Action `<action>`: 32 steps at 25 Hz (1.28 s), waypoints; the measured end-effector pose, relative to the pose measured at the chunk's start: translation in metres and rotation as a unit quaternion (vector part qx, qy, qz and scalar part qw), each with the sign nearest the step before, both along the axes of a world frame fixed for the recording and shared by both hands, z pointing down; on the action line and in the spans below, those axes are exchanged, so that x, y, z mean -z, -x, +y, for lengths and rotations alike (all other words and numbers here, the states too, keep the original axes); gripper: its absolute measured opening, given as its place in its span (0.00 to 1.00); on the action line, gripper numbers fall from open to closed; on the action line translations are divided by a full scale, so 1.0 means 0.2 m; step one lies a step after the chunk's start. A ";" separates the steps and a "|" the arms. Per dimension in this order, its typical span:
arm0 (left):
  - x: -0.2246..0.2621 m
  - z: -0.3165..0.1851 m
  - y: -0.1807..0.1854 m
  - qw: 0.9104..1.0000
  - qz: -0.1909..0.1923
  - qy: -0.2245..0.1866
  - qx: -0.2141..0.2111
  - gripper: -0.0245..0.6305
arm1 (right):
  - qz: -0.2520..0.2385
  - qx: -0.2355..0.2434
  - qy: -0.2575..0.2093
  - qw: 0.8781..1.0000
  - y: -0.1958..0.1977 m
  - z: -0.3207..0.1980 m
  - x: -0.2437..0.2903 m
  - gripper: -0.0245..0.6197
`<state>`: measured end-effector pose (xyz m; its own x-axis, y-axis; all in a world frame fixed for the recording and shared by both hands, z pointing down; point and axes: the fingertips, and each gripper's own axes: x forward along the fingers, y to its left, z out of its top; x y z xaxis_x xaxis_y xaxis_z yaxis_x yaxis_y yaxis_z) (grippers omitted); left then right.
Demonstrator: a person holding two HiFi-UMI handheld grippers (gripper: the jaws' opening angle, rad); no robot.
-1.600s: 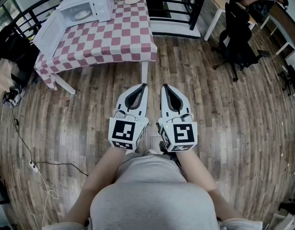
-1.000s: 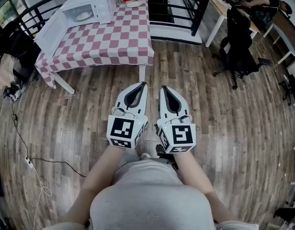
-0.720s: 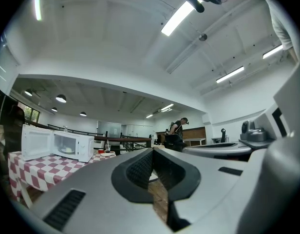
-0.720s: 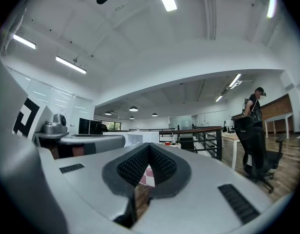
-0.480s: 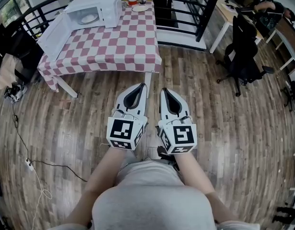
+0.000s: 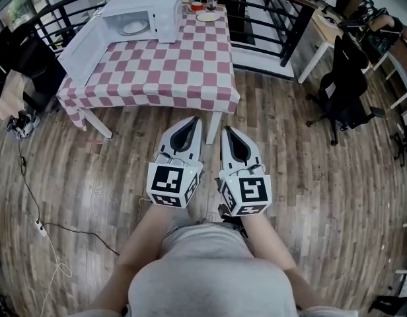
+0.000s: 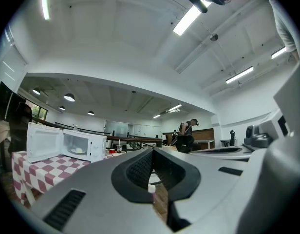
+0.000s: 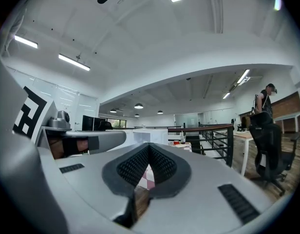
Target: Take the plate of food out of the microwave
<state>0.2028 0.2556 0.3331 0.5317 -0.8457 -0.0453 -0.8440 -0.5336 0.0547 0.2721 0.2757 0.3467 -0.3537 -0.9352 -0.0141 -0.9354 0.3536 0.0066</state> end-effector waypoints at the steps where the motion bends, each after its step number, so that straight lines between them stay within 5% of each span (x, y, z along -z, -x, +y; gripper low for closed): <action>1: 0.00 -0.03 0.03 1.000 0.001 0.001 0.002 0.04 | 0.001 0.001 0.001 1.000 0.02 -0.03 0.00 0.08; 32: -0.05 -0.84 0.85 0.999 -0.001 0.018 0.035 0.04 | 0.008 0.039 0.020 0.999 0.84 -0.88 -0.07 0.08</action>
<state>0.0333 0.0868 0.3421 0.4704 -0.8823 -0.0144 -0.8797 -0.4702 0.0713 0.1036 0.1005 0.3600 -0.4246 -0.9050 0.0282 -0.9052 0.4249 0.0057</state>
